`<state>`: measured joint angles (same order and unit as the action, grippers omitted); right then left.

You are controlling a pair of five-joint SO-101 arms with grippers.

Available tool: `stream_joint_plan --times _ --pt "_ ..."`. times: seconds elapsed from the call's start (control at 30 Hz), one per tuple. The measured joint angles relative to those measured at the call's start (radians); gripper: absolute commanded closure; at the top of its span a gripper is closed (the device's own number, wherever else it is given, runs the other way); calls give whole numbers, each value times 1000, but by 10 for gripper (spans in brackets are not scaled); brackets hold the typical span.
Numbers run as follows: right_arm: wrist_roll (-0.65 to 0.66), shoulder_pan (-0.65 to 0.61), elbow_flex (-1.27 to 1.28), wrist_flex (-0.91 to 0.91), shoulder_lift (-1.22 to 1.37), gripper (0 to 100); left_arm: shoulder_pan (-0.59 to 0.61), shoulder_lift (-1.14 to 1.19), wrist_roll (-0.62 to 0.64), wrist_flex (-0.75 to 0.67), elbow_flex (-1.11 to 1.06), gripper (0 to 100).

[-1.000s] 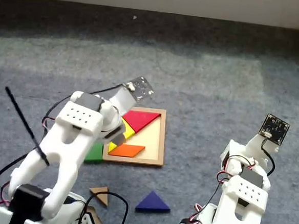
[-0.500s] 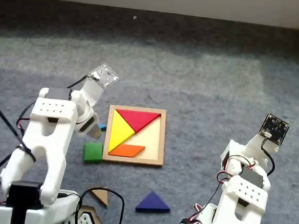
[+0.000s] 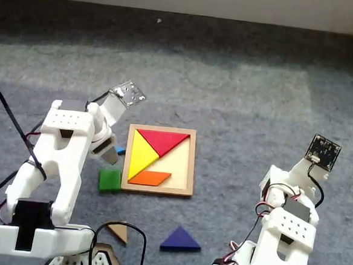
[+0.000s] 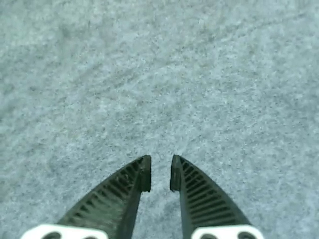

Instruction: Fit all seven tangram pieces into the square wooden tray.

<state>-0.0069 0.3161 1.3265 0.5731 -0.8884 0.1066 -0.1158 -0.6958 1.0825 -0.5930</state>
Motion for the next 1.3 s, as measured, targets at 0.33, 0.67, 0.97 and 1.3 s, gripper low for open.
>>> stream_joint_plan --times 0.33,0.67,0.97,1.3 --pt "0 0 0 0 0 918 0 106 -3 -61 12 734" --pt "0 0 0 0 0 918 0 302 -3 -61 155 787" --pt "0 0 0 0 0 918 -15 302 -3 -61 163 859" --pt "0 0 0 0 0 918 -20 304 -2 -21 178 945"
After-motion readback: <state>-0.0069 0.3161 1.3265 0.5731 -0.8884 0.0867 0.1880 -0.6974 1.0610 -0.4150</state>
